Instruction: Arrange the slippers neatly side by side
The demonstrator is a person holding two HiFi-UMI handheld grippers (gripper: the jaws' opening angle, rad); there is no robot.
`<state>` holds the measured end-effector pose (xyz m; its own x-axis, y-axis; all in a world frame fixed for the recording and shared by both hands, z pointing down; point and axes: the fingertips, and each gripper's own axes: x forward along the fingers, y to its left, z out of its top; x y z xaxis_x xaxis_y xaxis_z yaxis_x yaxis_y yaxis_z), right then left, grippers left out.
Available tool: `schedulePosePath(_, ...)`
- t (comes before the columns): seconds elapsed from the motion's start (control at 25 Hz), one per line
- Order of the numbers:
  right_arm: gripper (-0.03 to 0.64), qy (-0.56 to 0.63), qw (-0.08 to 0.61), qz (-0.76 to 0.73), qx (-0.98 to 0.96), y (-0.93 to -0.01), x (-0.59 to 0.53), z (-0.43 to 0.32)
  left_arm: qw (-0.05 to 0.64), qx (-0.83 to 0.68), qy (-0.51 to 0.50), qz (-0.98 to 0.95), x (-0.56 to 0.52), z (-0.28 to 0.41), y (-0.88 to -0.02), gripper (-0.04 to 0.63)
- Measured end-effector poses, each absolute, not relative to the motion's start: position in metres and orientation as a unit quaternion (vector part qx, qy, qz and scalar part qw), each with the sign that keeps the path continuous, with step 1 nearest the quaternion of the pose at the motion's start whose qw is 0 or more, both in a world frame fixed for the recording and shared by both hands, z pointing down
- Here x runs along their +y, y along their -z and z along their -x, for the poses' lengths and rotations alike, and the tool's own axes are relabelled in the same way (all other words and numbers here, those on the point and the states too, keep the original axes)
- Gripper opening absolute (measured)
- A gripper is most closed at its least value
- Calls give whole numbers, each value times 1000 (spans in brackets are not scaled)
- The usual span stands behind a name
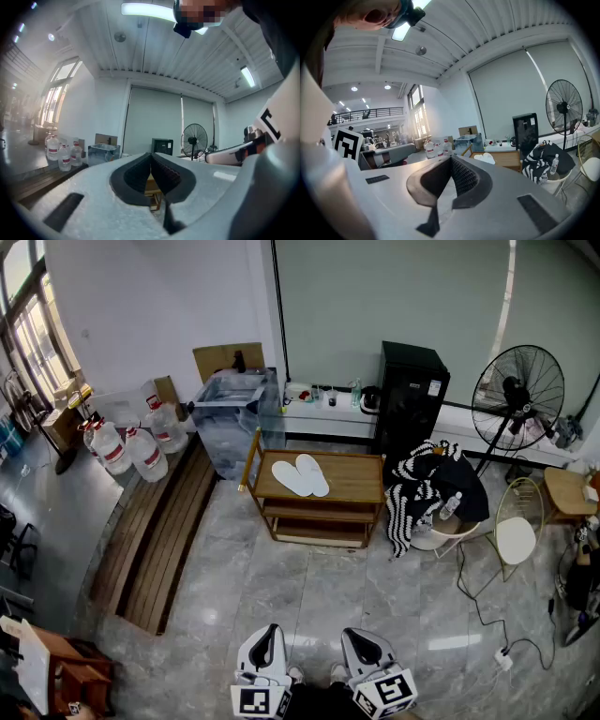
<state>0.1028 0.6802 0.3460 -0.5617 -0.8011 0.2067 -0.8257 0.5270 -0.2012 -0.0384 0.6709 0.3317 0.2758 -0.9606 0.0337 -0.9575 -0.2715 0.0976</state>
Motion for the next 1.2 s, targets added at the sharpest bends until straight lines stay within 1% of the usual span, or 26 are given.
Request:
schedulePosePath(0.48,11,-137,27,-483,-865,-344,677,-92,48,-599,11,-799,674,57,-334,17)
schedulePosePath(0.92,11,-138,38,-498,-855,-350,678,-55,44,-587,9,-808,680,102,-331,17)
schedulePosePath(1.2,12,-140,35,-514,-845,-354,680,-21,58,-560,-26,-826,691,131,-348,18)
